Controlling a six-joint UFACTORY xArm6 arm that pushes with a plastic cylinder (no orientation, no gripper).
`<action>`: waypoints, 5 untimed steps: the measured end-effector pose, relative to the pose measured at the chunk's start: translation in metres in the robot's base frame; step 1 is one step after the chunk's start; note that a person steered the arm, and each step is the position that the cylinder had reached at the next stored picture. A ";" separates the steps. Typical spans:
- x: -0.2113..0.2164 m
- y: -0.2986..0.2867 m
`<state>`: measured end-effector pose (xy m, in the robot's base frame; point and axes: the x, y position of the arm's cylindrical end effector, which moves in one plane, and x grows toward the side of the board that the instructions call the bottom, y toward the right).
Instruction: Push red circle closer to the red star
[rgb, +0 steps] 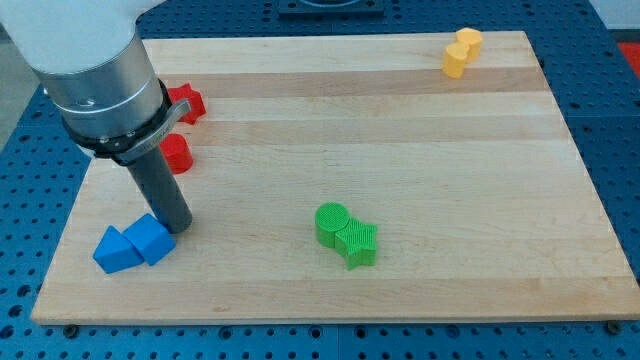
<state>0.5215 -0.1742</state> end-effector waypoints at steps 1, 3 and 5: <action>0.000 0.000; -0.028 0.000; -0.071 -0.001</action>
<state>0.4504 -0.1748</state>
